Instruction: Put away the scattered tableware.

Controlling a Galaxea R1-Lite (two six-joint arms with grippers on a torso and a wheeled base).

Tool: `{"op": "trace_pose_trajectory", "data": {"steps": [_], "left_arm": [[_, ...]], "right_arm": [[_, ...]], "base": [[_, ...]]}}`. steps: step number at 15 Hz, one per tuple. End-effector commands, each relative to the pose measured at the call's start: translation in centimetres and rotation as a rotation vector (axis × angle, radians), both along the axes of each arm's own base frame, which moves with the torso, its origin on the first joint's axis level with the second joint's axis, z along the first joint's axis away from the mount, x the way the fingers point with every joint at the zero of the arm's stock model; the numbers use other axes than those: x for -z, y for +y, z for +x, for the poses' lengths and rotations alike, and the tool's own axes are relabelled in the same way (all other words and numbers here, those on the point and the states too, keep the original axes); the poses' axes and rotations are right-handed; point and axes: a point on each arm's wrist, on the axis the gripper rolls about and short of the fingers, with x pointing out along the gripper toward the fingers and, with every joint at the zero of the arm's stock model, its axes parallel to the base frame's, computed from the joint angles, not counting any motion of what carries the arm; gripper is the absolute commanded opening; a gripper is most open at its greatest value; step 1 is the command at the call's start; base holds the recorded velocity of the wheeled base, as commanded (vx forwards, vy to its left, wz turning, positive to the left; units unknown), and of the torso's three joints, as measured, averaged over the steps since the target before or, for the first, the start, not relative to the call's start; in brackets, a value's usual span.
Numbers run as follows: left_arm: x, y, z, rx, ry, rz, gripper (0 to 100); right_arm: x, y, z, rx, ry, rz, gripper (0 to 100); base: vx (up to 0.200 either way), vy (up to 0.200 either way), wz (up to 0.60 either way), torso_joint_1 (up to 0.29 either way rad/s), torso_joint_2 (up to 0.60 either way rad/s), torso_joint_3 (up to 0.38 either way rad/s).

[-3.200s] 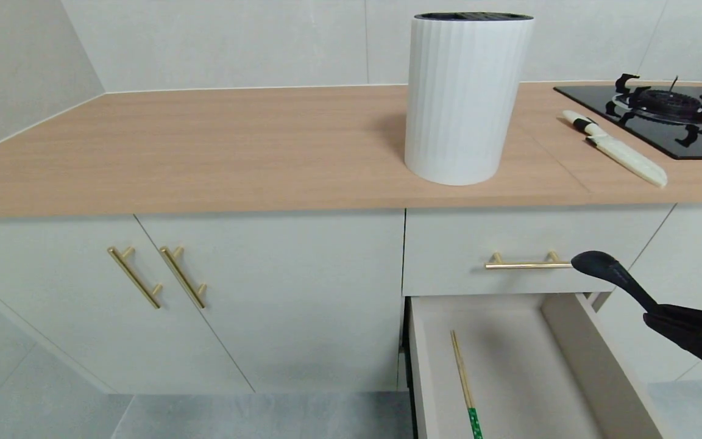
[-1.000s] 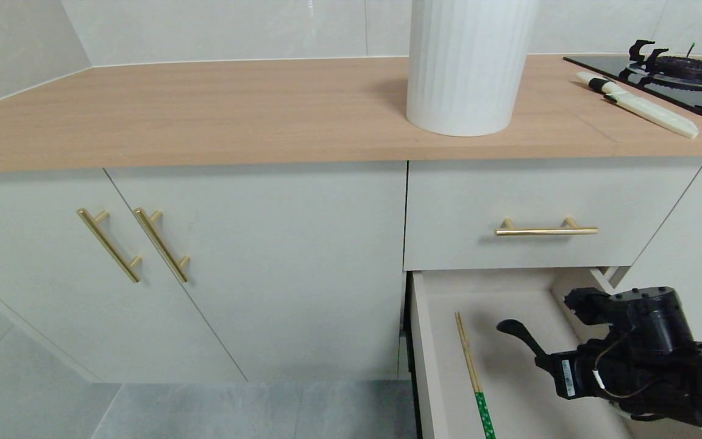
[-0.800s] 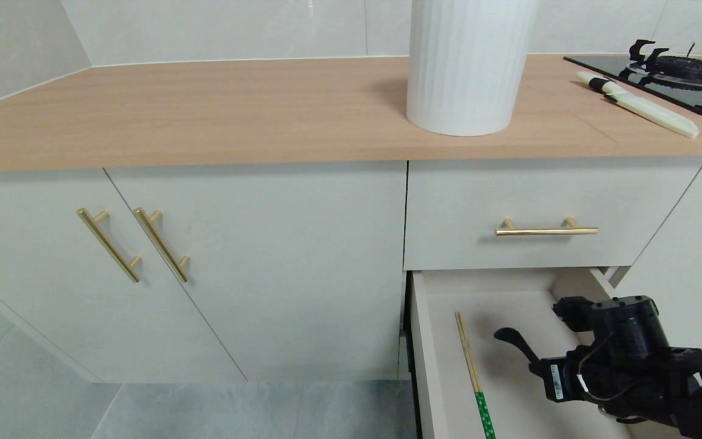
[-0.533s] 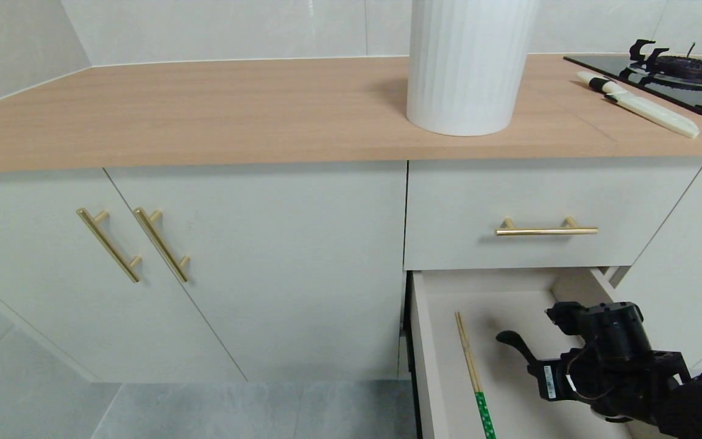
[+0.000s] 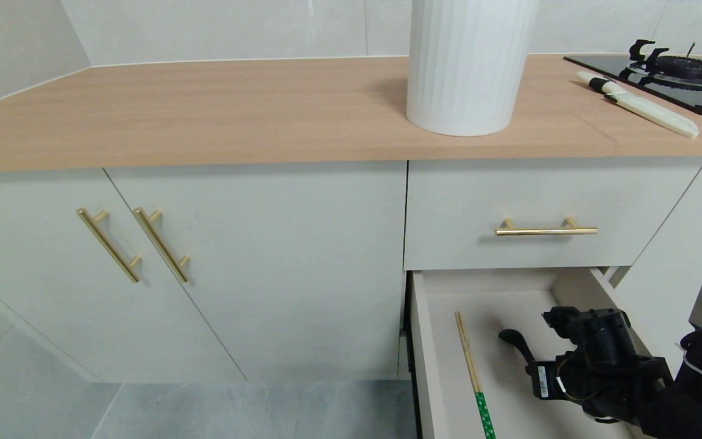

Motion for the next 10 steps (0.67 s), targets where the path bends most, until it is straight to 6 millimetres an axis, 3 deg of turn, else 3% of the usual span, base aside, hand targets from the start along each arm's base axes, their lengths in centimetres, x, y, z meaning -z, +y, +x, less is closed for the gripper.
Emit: {"op": "trace_pose_trajectory", "data": {"steps": [1, 8, 9, 10], "left_arm": [[0.00, 0.00, 0.00, 0.001, 0.000, 0.000, 100], [0.00, 0.00, 0.00, 0.001, 0.000, 0.000, 100], [0.00, 0.00, 0.00, 0.001, 0.000, 0.000, 100], [0.00, 0.00, 0.00, 0.001, 0.000, 0.000, 100]], "right_arm": [[0.16, -0.03, 0.01, 0.005, 0.004, -0.004, 0], [-0.04, -0.09, 0.00, 0.010, -0.004, -0.007, 0], [0.00, -0.09, 0.00, 0.010, -0.003, -0.007, 100], [-0.04, -0.09, 0.00, 0.010, -0.004, -0.007, 100]], "base": [[0.000, 0.000, 0.00, 0.000, 0.00, 0.000], [0.000, 0.000, 0.00, 0.000, 0.00, 0.000], [0.000, 0.000, 0.00, 0.000, 0.00, 0.000], [0.000, 0.000, 0.00, 0.000, 0.00, 0.000]]}}
